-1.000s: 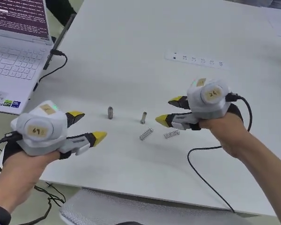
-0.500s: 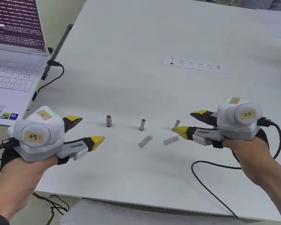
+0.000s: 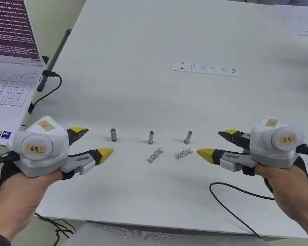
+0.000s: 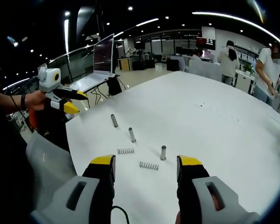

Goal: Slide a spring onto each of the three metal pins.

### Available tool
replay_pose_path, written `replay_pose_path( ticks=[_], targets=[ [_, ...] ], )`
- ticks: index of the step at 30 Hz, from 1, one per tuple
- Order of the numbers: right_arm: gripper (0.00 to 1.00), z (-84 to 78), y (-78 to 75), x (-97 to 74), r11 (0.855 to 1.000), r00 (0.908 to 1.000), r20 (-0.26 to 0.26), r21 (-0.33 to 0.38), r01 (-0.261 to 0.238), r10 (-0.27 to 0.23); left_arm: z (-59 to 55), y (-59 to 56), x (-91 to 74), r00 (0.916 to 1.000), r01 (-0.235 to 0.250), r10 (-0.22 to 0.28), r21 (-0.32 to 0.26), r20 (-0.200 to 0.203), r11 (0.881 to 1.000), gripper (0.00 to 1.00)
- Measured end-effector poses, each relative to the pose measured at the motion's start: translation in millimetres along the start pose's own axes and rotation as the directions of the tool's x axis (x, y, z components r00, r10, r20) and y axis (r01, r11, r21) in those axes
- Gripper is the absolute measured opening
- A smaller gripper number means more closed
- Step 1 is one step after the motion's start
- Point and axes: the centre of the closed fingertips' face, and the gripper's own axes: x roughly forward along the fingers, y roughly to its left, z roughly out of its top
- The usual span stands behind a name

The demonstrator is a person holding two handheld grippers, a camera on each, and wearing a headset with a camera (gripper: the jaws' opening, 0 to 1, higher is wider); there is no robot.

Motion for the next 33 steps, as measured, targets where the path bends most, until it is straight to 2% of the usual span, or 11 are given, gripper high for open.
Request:
replay_pose_path(
  ticks=[5,10,20,27,33],
  targets=[
    [0.53,-3.2,1.2,-5.1,1.000,0.9999,0.014,0.019,0.006,-0.006,4.5,-3.1,5.7,1.0000,0.006,-0.006,0.000,0.003,1.000,0.45],
    [0.54,-9.4,2.8,-9.1,1.000,1.0000,0.002,0.026,0.006,-0.006,6.5,-6.5,10.3,0.9999,0.014,-0.014,-0.003,0.007,1.000,0.45],
    [0.56,-19.7,0.7,-14.4,0.999,0.9998,-0.019,0.039,0.011,-0.010,1.4,-26.6,32.3,0.9970,0.073,-0.073,0.012,-0.025,0.997,0.45],
    [0.56,-20.2,1.7,-17.9,0.999,0.9996,-0.025,0.038,0.011,-0.010,-12.1,-47.6,59.9,0.9893,0.132,-0.131,0.010,-0.064,0.991,0.44],
    [0.56,-21.5,3.0,-21.1,1.000,0.9993,-0.037,0.028,0.007,-0.006,-26.1,-59.8,78.9,0.9813,0.170,-0.168,0.009,-0.094,0.985,0.43]
  ],
)
